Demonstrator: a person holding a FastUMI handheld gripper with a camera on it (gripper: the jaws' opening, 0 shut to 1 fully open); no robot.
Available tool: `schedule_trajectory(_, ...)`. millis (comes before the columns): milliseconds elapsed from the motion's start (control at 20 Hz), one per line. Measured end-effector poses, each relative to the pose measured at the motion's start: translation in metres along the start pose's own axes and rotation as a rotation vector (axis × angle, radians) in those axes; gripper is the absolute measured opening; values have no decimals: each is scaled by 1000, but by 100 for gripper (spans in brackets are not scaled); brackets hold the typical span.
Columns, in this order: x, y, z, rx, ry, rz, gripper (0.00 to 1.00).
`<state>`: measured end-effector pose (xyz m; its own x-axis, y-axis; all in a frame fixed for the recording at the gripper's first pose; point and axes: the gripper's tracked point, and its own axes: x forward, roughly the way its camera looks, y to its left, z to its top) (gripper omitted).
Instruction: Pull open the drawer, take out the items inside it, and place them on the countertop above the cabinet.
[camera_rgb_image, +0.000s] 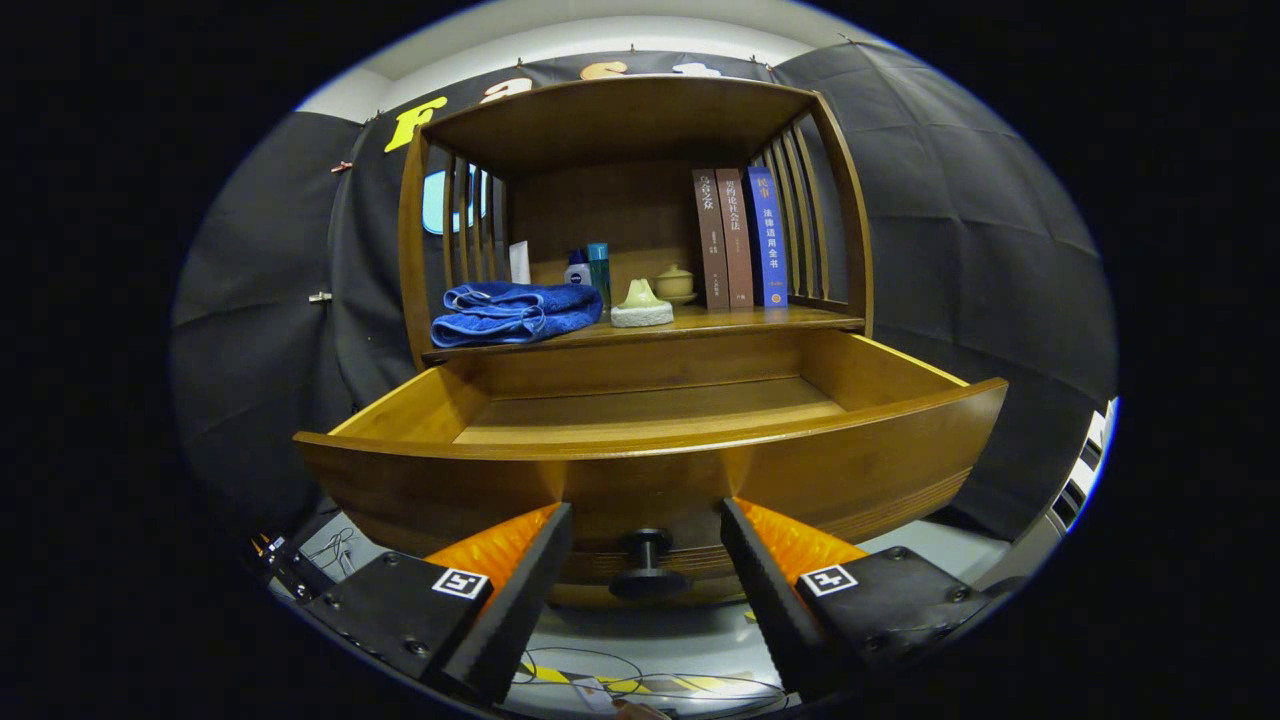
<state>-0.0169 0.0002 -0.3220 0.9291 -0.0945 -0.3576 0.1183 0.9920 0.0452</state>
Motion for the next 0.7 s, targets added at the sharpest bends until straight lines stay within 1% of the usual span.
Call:
schedule_trajectory(250,35,3,14,6,4,-8,98)
schedule_trajectory(400,59,6,30,7,-19,-11,98)
schedule_trajectory(700,102,5,41,-5,-24,-9,98)
